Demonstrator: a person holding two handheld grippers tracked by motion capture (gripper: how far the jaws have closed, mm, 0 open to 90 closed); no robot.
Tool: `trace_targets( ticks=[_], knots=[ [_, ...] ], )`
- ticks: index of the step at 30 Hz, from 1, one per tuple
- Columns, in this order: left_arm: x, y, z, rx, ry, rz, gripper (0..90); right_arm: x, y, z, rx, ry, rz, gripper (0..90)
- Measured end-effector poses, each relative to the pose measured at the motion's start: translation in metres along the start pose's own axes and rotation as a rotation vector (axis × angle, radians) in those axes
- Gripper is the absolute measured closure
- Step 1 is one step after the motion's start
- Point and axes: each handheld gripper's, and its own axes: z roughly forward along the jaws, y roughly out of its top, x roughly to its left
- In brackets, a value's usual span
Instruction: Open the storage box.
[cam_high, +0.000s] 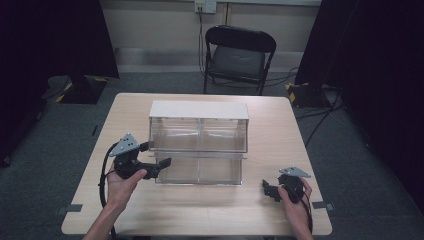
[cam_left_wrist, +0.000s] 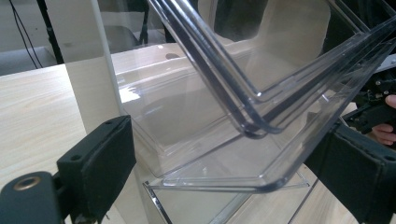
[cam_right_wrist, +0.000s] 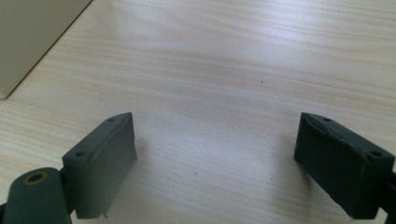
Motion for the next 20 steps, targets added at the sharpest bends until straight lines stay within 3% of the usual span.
trace_targets(
  ticks=[20],
  knots=[
    [0.0005, -0.0004, -0.0004, 0.001, 0.005, 0.005, 8.8, 0.0000, 0.0000, 0.0000, 0.000, 0.000, 0.001, 11.8]
  ],
)
